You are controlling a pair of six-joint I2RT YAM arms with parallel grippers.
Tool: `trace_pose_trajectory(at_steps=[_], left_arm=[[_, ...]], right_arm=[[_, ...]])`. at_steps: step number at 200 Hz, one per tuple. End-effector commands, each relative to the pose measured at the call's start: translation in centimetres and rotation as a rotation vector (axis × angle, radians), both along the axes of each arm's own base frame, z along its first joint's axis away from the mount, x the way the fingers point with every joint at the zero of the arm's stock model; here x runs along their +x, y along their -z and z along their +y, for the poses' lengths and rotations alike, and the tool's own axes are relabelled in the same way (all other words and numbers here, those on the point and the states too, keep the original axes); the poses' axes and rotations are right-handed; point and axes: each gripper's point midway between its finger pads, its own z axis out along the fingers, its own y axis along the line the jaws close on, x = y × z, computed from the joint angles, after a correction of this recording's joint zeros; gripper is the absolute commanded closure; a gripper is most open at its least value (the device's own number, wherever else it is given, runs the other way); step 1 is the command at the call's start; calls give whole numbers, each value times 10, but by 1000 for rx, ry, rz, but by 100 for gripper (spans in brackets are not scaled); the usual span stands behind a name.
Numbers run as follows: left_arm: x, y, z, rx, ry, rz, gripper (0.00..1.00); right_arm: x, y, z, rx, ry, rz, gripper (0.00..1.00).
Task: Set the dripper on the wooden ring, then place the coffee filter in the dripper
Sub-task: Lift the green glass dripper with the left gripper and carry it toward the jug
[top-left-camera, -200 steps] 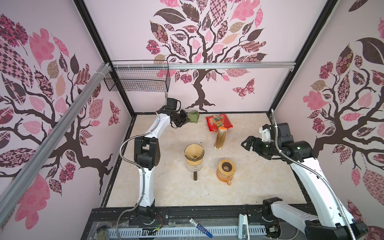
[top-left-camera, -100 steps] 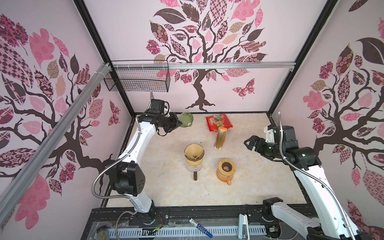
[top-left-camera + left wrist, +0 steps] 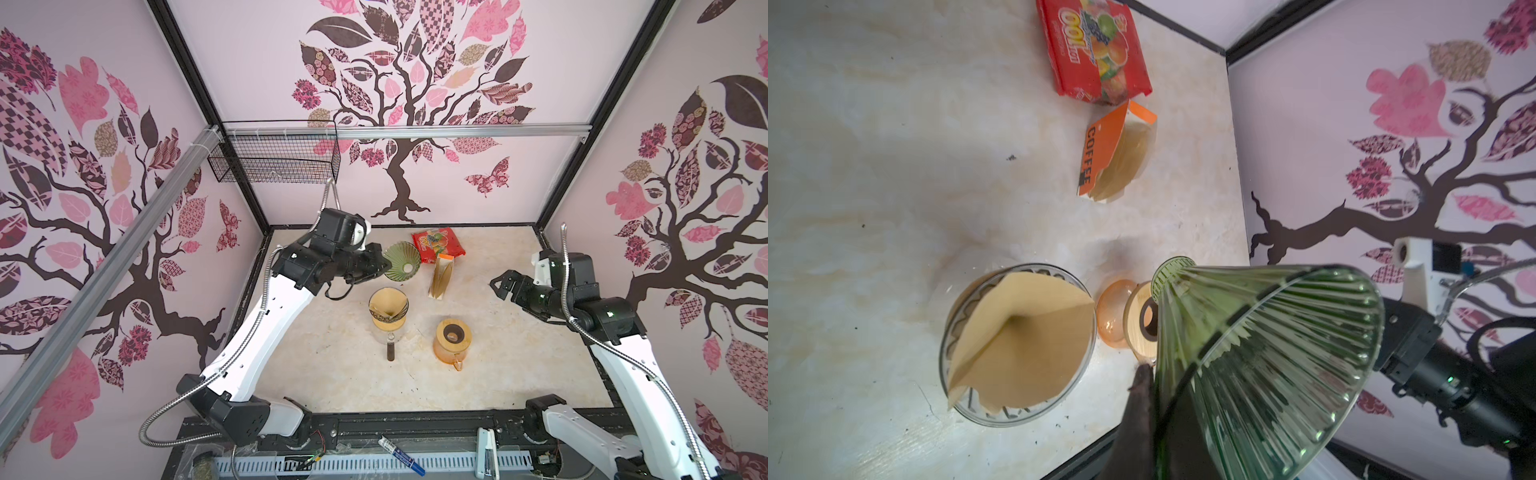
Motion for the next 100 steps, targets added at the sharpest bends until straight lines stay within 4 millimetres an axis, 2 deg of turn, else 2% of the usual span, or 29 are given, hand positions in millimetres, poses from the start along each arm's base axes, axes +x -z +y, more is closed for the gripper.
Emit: trace_pose_trajectory(at_steps=[1, 30, 50, 70, 74, 100], left_arm=[[-14, -13, -20, 42, 59, -57, 100], [-45, 3, -62, 148, 218, -58, 100], [-61, 23, -89, 204, 324, -32, 100], [-73, 47, -107, 288, 403, -4, 100], [-74, 41, -112, 278, 414, -18, 100], [-81, 63, -129, 296, 468, 26, 100]], right_arm=[[-2, -7, -5, -17, 18, -41, 0], [-3, -16, -11, -41, 31, -85, 0], [-4, -19, -8, -41, 11, -103, 0], [-9, -22, -11, -49, 18, -112, 0], [-10, -23, -12, -51, 21, -116, 0], [-18, -24, -13, -55, 8, -132, 0]])
